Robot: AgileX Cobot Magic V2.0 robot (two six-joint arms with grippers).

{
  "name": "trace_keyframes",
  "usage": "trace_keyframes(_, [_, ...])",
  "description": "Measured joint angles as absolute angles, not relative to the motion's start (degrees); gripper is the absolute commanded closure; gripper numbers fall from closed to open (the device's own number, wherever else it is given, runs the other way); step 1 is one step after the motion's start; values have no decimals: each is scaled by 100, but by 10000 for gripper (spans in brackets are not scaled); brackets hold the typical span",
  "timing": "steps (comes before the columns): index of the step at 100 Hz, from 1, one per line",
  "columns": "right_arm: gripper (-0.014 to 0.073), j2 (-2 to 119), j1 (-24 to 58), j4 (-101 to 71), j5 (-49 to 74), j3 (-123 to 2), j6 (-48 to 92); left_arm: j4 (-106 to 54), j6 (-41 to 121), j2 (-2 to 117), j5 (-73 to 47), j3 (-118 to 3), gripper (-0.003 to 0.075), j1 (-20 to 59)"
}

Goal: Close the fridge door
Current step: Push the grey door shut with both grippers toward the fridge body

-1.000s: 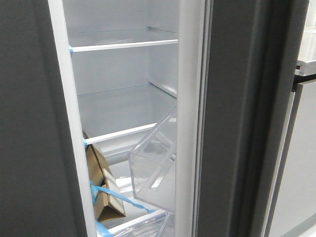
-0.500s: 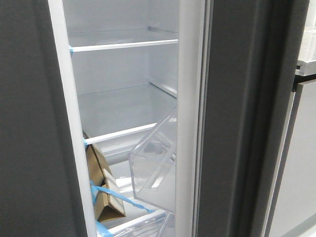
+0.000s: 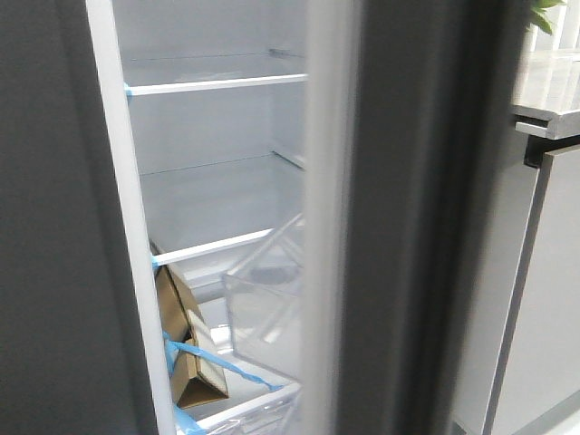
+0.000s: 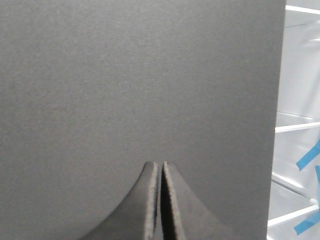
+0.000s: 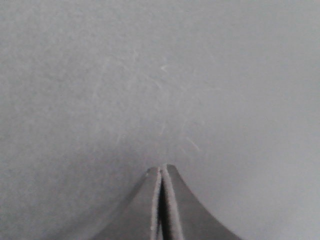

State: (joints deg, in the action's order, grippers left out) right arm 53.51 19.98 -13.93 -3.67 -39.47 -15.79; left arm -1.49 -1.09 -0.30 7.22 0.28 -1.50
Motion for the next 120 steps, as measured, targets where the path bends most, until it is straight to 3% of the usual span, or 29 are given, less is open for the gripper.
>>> trace_keyframes(52, [639, 7546, 2192, -1353, -577, -5639, -1579, -149, -109, -30, 722, 28, 740, -150])
trace_keyframes(97, [639, 9923, 2246, -1327, -532, -8083, -1579, -149, -109, -30, 722, 28, 740, -150])
trace_keyframes(120, [639, 10522, 2291, -1314, 324, -9050, -1579, -149, -109, -30, 722, 28, 740, -150])
